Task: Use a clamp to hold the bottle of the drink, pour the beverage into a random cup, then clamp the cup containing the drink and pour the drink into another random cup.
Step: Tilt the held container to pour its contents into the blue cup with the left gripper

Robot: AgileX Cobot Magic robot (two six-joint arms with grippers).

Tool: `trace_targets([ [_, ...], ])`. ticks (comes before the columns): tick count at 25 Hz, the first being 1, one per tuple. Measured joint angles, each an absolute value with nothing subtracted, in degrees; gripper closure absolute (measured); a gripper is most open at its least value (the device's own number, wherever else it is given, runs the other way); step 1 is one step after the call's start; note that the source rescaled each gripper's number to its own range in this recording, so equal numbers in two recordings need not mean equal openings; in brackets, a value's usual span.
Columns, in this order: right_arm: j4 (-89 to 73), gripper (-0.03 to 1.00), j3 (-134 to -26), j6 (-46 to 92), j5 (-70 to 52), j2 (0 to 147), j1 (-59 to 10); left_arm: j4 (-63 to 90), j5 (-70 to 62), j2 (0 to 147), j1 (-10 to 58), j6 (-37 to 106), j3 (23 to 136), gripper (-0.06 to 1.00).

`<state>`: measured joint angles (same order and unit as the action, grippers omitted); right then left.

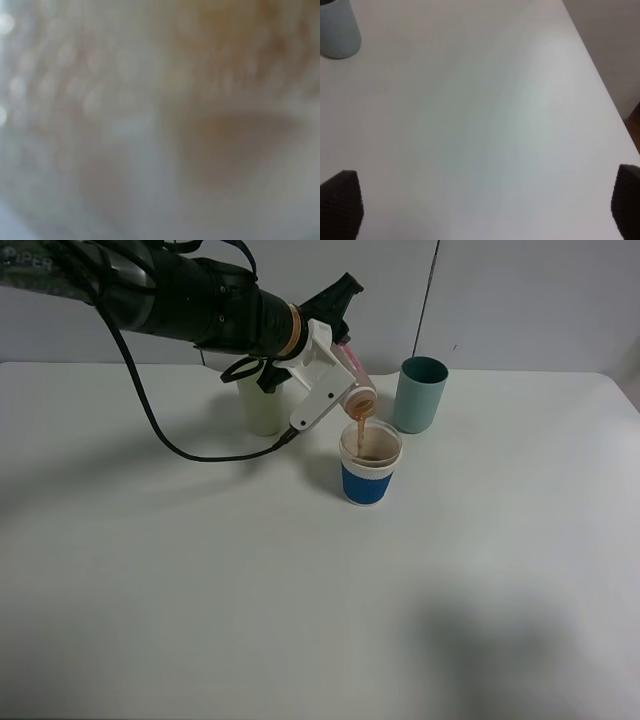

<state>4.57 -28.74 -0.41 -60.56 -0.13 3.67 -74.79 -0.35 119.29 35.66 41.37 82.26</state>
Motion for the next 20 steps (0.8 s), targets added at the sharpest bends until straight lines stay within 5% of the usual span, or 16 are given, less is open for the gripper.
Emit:
trace_targets([
  [20, 4.6, -0.03, -28.7, -0.4, -60.6, -0.1, 3.7, -75.6, 0.0, 118.5, 35.9, 43.0, 82.3, 0.94],
])
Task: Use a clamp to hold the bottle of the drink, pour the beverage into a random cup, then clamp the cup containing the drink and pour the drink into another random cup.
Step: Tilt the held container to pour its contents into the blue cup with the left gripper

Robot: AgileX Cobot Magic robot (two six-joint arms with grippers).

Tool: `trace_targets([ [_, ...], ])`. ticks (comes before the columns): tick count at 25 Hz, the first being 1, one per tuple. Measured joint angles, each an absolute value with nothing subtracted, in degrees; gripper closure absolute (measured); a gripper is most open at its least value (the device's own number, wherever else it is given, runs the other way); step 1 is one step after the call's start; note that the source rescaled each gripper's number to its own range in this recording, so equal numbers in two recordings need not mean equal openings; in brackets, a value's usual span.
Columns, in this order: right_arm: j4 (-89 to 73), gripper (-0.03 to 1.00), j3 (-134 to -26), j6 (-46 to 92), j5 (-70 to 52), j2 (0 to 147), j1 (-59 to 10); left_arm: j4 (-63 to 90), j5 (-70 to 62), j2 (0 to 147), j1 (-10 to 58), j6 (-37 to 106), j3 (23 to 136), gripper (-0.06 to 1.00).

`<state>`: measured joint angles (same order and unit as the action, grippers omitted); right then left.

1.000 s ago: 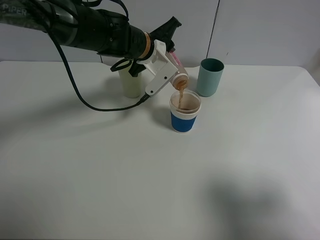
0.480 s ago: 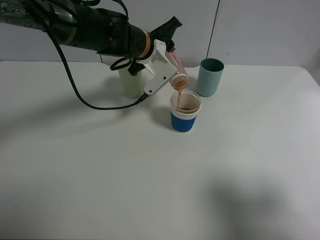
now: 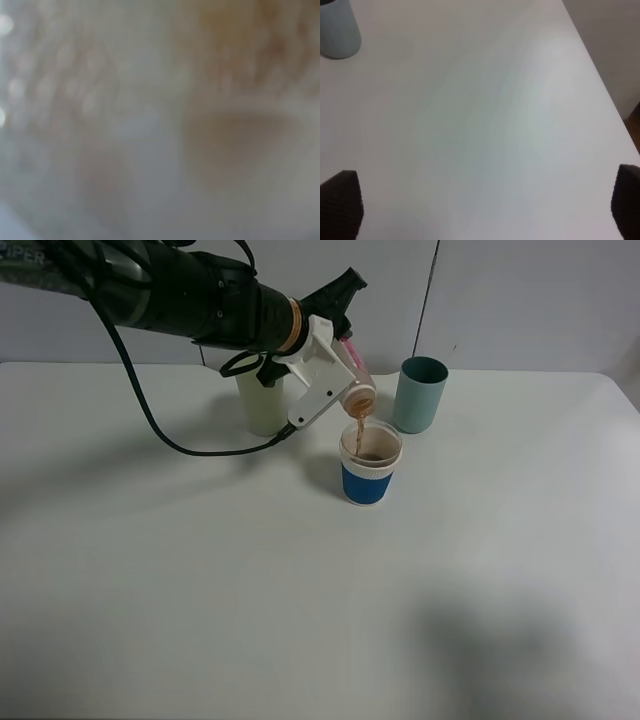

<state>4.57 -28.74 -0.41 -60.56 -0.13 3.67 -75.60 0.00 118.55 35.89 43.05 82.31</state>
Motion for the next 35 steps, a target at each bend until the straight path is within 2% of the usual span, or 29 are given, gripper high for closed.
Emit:
trace_targets([
  [35, 4.6, -0.03, -28.7, -0.4, -60.6, -0.1, 3.7, -76.0, 0.6, 118.5, 36.0, 46.9, 82.3, 0.94],
])
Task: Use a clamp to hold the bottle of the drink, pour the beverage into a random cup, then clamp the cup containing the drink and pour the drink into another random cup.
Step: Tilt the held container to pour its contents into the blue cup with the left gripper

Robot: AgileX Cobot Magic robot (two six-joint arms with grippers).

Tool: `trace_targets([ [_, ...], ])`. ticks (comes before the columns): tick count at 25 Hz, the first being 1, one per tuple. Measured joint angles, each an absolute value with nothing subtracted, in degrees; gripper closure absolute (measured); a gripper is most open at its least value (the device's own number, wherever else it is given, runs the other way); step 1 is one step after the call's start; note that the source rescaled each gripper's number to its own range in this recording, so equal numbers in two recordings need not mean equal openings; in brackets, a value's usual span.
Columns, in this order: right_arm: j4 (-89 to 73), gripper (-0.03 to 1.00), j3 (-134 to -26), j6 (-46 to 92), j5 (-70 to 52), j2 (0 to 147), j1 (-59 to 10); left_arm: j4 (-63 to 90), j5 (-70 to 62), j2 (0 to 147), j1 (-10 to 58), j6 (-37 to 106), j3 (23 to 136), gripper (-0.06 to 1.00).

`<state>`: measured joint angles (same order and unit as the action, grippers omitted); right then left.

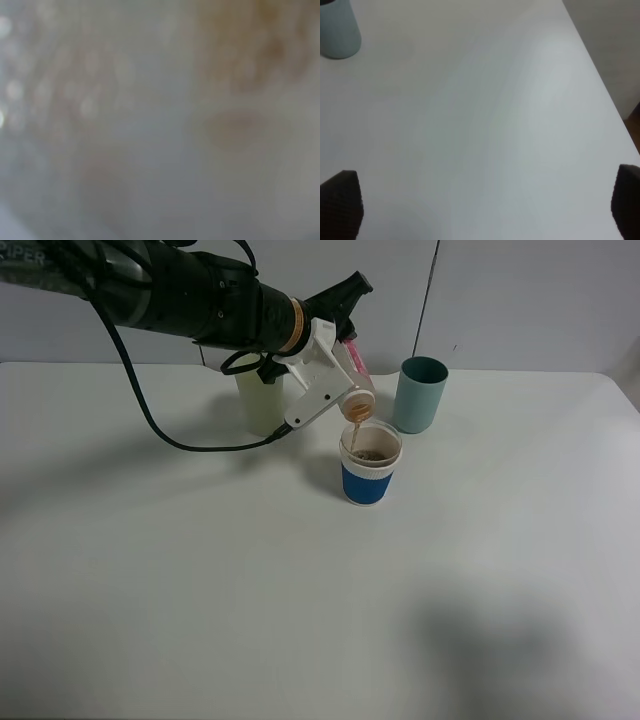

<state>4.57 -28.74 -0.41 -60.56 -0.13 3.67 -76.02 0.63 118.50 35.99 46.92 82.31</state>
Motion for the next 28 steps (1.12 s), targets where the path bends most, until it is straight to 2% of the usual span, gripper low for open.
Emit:
trace_targets([
  [28, 4.6, -0.03, -28.7, -0.7, -60.6, -0.1, 3.7, -77.0, 2.1, 118.5, 37.6, 48.9, 85.2, 0.94],
])
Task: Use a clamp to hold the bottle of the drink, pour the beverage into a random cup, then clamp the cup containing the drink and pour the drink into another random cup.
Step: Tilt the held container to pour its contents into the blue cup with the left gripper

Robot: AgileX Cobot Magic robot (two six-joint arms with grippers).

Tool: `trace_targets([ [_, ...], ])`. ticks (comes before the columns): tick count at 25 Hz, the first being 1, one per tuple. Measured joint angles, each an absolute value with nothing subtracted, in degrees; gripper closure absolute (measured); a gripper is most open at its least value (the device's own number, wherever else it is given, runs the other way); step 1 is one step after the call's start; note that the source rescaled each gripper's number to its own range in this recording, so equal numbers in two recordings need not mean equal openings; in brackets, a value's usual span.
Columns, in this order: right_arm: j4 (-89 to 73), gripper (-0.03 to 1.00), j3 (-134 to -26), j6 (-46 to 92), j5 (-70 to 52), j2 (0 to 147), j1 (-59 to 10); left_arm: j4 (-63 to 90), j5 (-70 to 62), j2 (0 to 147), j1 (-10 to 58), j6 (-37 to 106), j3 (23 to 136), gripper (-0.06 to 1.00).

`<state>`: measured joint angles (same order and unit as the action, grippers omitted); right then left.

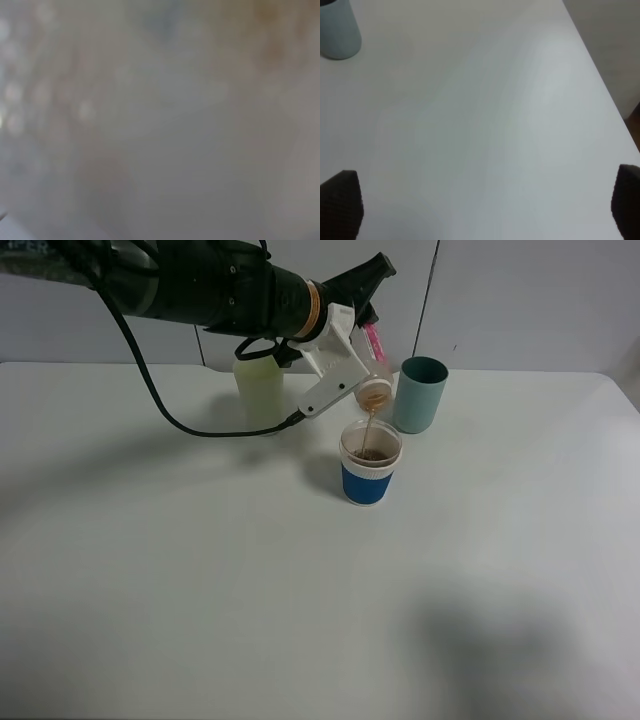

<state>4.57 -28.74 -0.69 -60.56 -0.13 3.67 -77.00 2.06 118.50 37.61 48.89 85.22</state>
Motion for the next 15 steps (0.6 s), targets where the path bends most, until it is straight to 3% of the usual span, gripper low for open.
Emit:
trace_targets([
  [15, 4.6, -0.03, -28.7, -0.8, -60.6, -0.1, 3.7, -79.5, 2.1, 118.5, 37.8, 48.9, 87.8, 0.94],
])
